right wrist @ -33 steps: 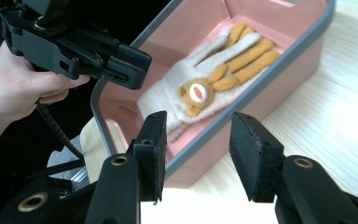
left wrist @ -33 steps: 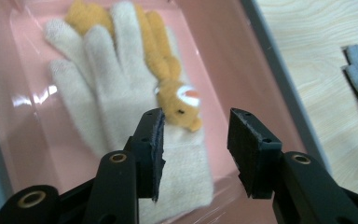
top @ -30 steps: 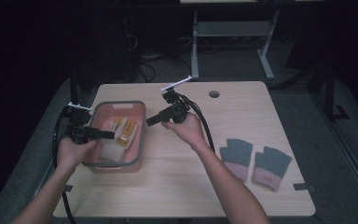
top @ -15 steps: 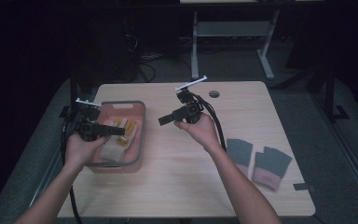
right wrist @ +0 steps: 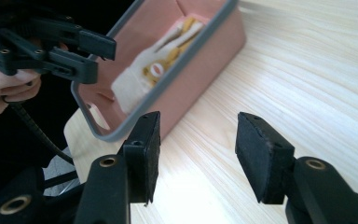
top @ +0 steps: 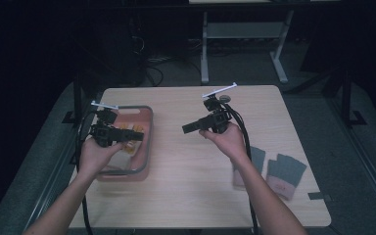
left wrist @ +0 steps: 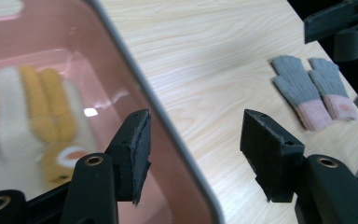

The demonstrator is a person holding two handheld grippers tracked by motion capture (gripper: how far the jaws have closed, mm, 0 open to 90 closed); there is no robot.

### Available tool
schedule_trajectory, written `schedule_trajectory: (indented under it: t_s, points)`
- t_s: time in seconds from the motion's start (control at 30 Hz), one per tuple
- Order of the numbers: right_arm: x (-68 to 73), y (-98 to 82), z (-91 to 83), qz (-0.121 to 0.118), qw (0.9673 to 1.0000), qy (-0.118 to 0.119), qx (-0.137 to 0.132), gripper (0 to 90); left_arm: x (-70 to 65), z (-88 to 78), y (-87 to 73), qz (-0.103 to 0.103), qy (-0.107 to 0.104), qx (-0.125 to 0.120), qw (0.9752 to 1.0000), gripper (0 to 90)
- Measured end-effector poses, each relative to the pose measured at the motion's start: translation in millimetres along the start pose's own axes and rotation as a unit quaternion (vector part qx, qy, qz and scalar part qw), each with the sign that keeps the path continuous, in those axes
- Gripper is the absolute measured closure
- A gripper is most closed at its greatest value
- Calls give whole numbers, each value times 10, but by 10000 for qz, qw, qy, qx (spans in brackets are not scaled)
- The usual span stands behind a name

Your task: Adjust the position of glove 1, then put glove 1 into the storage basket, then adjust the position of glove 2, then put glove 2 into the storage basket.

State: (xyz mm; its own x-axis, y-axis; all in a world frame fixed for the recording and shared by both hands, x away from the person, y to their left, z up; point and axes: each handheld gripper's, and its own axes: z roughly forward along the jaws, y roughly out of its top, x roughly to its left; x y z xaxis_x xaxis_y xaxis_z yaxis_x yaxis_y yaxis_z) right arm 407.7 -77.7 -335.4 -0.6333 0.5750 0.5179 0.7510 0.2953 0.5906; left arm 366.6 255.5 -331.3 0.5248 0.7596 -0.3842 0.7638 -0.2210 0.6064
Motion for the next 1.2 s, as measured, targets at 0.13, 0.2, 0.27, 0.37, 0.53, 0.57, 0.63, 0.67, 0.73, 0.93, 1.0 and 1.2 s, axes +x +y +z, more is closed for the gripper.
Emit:
schedule_trajectory:
  t_s: [0.13, 0.2, 0.27, 0.37, 0.53, 0.57, 0.63, 0.67, 0.73, 0.93, 1.0, 1.2]
  points:
    - [-77, -95, -107, 82, 9999, -62, -51, 489, -111, 73, 37, 119, -87, 31, 9999, 409]
    - [-119, -143, -166, 126, 9999, -81, -80, 487, -162, 104, 53, 187, -109, 43, 9998, 401]
    - [-160, -194, -224, 171, 9997, -129, -111, 486, -209, 136, 64, 214, -135, 45, 9997, 393]
    - [-213, -270, -304, 254, 9994, -154, -169, 483, -268, 175, 78, 286, -172, 43, 9994, 380]
    - [-274, -370, -428, 376, 9988, -222, -200, 472, -380, 228, 94, 396, -212, 53, 9990, 352]
    - [-281, -387, -451, 387, 9987, -250, -197, 471, -401, 237, 99, 429, -217, 69, 9988, 351]
    - [-304, -418, -487, 373, 9987, -273, -220, 466, -439, 254, 107, 460, -239, 59, 9986, 345]
    - [-306, -430, -505, 403, 9985, -305, -203, 465, -457, 264, 110, 476, -248, 58, 9985, 344]
    - [-322, -459, -531, 369, 9985, -321, -230, 463, -490, 282, 117, 527, -267, 85, 9982, 341]
    - [-387, -538, -608, 398, 9980, -417, -242, 455, -578, 360, 143, 594, -361, 98, 9975, 333]
    - [-406, -567, -634, 428, 9978, -444, -229, 454, -612, 389, 149, 631, -383, 102, 9972, 330]
    - [-465, -666, -731, 533, 9968, -535, -278, 437, -707, 499, 167, 717, -455, 171, 9962, 324]
